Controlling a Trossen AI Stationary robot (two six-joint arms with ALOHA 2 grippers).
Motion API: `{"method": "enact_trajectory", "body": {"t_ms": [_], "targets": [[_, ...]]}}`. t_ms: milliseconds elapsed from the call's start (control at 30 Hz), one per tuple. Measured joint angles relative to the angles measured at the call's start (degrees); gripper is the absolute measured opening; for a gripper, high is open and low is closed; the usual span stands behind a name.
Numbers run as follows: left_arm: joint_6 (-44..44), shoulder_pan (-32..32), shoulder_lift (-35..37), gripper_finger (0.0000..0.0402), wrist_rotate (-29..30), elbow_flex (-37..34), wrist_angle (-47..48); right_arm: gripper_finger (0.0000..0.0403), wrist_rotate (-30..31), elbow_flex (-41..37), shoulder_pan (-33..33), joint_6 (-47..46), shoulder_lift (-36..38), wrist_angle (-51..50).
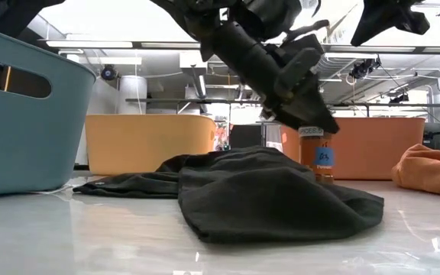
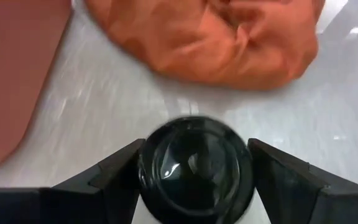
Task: Sort spices by type
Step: Put the black spice bottle into the yellow bin
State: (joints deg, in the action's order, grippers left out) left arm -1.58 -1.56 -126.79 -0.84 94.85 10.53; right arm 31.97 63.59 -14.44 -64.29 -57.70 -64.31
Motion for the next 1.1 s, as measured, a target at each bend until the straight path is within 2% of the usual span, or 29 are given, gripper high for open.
{"method": "enact_trajectory", "body": {"t_ms": [167, 333, 467, 567, 767, 900, 1000, 1100], "targets": [[-0.3, -0.8, -0.3, 0.0239, 0.3, 0.1, -2.0, 0.0000, 0.0, 0.0, 0.0, 0.0, 0.0, 0.0], [-0.5, -1.1, -0.2, 0.0162, 1.5, 0.1, -1.7, 0.0000, 0.0, 0.0, 0.0, 0.1, 0.0, 0.0], [-0.6, -0.6, 2.0, 0.0162, 1.5, -0.1, -1.2, 0.0000, 0.6, 0.0, 0.0, 0.1, 0.0, -0.1], [-2.2, 1.2, 7.3, 0.0162, 3.6, -0.1, 0.4, 0.0000, 0.9, 0.0, 0.0, 0.2, 0.0, -0.2], [-10.3, 9.5, 23.0, 0.0162, 14.8, -1.1, 7.2, 0.0000, 1.8, 0.0, 0.0, 0.2, 0.0, -0.4], [-5.6, 18.2, 35.8, 0.0162, 16.2, -11.1, 5.3, 0.0000, 2.3, 0.0, 0.0, 0.2, 0.0, -0.6], [-0.1, 23.1, 46.3, 0.0162, 16.8, -24.6, 4.5, 0.0000, 2.5, 0.0, 0.0, 0.3, 0.0, -0.8], [5.8, 25.2, 57.4, 0.0162, 16.9, -39.1, 1.9, 0.0000, 3.0, 0.0, 0.0, 0.9, 0.0, -0.9]]}}
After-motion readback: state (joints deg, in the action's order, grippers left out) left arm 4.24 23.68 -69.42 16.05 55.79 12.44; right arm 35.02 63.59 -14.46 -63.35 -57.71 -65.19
